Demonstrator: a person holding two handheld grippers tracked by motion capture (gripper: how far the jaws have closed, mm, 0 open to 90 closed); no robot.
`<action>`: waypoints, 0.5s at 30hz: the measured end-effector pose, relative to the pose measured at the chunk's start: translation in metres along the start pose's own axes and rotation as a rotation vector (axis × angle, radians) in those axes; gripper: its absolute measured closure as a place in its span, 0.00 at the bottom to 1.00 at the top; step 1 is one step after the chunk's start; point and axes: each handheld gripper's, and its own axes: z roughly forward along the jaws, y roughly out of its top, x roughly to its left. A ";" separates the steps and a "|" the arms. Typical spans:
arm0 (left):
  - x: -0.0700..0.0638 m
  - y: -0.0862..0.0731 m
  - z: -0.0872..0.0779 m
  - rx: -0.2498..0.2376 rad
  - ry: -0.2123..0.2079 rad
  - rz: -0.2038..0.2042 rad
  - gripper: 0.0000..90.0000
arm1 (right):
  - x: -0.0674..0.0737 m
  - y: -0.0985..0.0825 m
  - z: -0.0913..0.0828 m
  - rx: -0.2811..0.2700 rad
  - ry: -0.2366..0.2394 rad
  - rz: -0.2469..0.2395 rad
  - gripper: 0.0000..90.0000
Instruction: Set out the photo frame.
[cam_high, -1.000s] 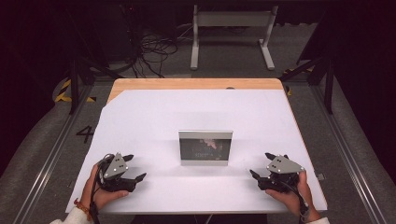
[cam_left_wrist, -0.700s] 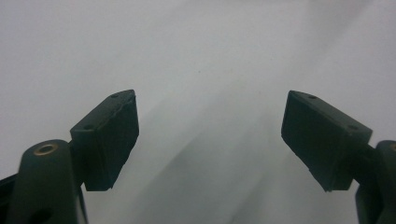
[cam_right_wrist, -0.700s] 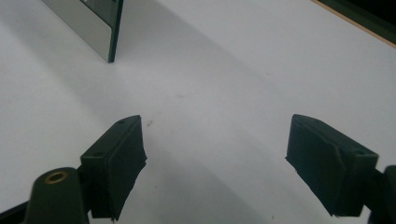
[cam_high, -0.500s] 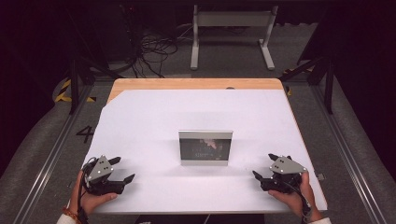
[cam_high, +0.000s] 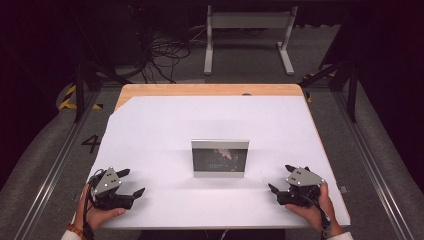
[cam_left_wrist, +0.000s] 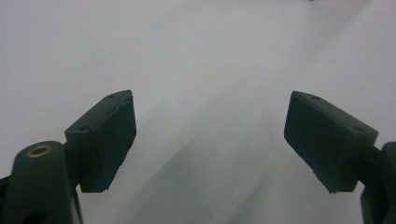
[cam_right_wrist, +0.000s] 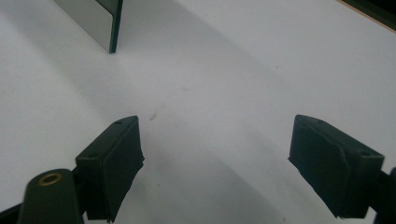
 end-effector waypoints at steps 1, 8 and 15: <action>0.000 0.000 -0.001 -0.001 0.004 -0.001 0.19 | 0.000 0.000 0.000 -0.002 0.001 0.000 0.19; -0.003 -0.001 -0.003 -0.008 0.003 -0.014 0.17 | 0.001 0.003 0.002 -0.009 0.005 -0.002 0.19; -0.004 0.001 -0.005 -0.034 0.013 -0.003 0.16 | 0.003 0.005 0.002 -0.015 0.004 -0.007 0.19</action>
